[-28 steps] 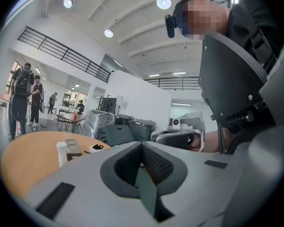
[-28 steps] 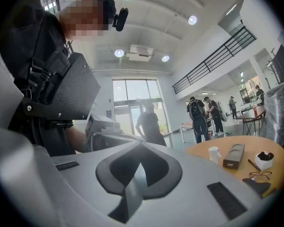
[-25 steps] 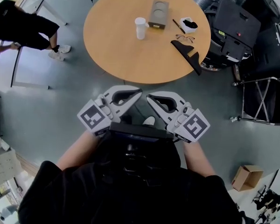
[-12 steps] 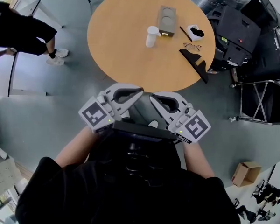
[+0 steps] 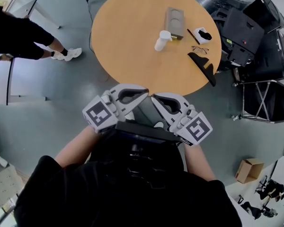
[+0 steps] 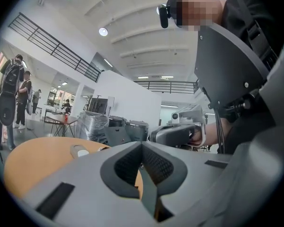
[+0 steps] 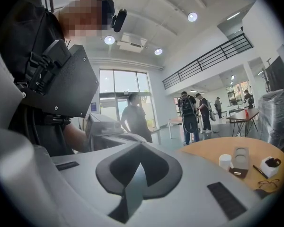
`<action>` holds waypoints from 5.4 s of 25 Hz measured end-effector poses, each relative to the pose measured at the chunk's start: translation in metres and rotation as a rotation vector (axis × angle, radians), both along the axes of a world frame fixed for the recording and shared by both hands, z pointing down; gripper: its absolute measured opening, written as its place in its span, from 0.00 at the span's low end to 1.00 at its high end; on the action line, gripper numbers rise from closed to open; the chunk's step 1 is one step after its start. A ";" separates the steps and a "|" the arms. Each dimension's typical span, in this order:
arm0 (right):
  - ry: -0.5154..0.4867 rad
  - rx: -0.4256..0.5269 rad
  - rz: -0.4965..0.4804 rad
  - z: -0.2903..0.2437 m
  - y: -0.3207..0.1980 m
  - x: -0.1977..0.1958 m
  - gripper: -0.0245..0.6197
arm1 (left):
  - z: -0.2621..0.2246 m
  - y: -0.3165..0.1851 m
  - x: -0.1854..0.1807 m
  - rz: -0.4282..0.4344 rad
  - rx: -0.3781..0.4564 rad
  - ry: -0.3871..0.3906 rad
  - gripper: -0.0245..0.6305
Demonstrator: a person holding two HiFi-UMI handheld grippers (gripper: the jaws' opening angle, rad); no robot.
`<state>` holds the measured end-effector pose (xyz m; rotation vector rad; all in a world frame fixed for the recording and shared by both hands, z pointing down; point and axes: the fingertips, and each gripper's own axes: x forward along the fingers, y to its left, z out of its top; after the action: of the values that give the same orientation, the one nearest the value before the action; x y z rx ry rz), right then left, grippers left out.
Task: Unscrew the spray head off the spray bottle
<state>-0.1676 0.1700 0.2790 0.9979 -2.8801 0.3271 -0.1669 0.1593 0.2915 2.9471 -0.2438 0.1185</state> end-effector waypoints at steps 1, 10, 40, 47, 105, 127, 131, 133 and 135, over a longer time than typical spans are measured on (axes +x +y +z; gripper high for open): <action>0.001 -0.001 0.005 0.000 -0.003 -0.004 0.04 | 0.000 -0.003 -0.004 0.005 -0.001 0.003 0.06; 0.009 -0.005 0.014 0.008 -0.020 -0.007 0.04 | 0.009 -0.019 -0.007 0.010 0.014 -0.007 0.06; -0.070 0.038 -0.172 0.011 -0.102 0.223 0.04 | 0.001 -0.100 0.218 -0.170 0.001 -0.054 0.06; -0.123 0.041 -0.225 0.008 -0.119 0.248 0.04 | 0.006 -0.116 0.248 -0.227 -0.009 -0.081 0.06; -0.049 -0.240 0.123 0.338 -0.344 0.196 0.04 | 0.368 -0.354 0.169 -0.199 0.001 -0.162 0.25; -0.062 -0.311 0.157 0.413 -0.331 0.223 0.04 | 0.445 -0.398 0.241 -0.141 0.099 -0.128 0.64; -0.067 -0.319 0.165 0.414 -0.330 0.227 0.04 | 0.447 -0.400 0.254 -0.114 0.122 -0.141 0.64; -0.069 -0.320 0.169 0.415 -0.330 0.229 0.04 | 0.448 -0.402 0.259 -0.105 0.128 -0.144 0.59; -0.071 -0.322 0.173 0.414 -0.329 0.230 0.04 | 0.446 -0.401 0.260 -0.086 0.135 -0.137 0.50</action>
<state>0.0626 -0.1591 0.6925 1.1918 -2.6810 0.8232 0.0930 -0.2416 0.7376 3.0593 -0.4130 0.3049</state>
